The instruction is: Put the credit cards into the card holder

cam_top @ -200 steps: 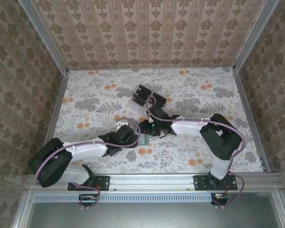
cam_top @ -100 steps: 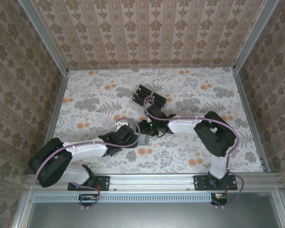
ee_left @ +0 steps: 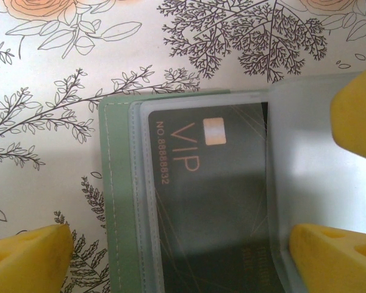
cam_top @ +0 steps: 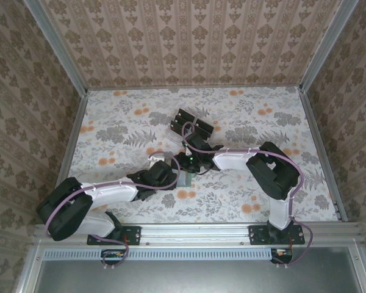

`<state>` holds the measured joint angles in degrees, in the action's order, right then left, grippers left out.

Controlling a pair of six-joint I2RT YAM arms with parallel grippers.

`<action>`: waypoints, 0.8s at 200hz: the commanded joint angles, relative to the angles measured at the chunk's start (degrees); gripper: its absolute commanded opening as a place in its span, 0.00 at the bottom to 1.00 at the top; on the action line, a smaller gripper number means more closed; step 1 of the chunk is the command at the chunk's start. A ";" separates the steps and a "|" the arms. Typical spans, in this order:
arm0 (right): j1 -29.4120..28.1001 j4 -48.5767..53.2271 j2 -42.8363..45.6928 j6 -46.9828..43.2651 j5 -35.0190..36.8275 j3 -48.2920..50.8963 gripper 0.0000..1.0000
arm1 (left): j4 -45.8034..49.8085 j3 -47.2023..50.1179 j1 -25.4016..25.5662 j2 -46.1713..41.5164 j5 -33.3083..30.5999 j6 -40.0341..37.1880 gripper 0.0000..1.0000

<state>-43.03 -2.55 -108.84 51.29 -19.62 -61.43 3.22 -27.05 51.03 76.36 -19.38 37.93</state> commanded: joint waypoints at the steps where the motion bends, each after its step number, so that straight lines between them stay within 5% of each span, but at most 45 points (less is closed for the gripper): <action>1: -0.52 -1.12 -0.31 0.88 -2.18 -1.15 0.44 | 2.65 -0.45 -0.07 -2.78 -1.33 0.21 1.00; 84: -3.80 3.86 0.77 0.21 -1.49 -6.15 0.44 | 11.83 0.67 -5.82 -24.38 -1.83 2.76 1.00; 160: -6.44 7.12 -6.39 -0.06 0.61 -13.48 0.44 | 12.63 2.94 -7.69 -28.11 -0.20 2.83 1.00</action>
<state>-47.94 2.39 -112.68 51.37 -19.73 -72.07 15.35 -25.21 43.33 48.99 -20.67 39.51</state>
